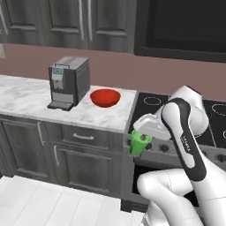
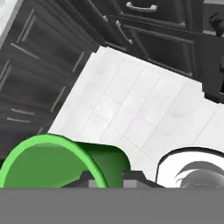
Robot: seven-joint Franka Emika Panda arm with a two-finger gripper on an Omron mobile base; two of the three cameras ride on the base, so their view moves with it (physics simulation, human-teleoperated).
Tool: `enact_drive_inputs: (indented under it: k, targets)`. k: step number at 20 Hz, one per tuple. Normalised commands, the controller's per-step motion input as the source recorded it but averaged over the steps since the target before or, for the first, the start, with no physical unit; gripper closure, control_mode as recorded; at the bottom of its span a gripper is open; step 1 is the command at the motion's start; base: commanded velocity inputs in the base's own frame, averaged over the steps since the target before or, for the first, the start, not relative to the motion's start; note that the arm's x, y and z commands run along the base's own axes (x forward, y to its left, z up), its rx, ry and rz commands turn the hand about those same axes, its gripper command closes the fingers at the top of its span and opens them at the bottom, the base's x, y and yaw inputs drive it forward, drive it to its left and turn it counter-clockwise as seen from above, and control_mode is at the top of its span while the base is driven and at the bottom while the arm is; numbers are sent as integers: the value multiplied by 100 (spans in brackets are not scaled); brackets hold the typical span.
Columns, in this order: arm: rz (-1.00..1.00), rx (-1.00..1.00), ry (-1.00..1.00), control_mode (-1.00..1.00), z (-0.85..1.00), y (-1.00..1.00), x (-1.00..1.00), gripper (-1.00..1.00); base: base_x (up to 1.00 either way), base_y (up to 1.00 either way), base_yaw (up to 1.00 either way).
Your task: Pick the cup and bowl from the counter and place them on the counter next to the sink.
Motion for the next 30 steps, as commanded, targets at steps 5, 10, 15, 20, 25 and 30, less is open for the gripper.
enact_drive_inputs:
  k: [5,10,15,20,25,30]
  targets:
    - [0,0,0,100,0,0,0,100,-24,-11,71]
    - [0,0,0,100,0,0,0,100,-28,-8,71]
    - [0,0,0,100,0,0,0,100,-25,-11,69]
    - [0,0,0,100,0,0,0,100,-8,-7,60]
    - [0,0,0,100,0,0,0,100,71,3,12]
    - [0,0,0,100,0,0,0,100,100,1,7]
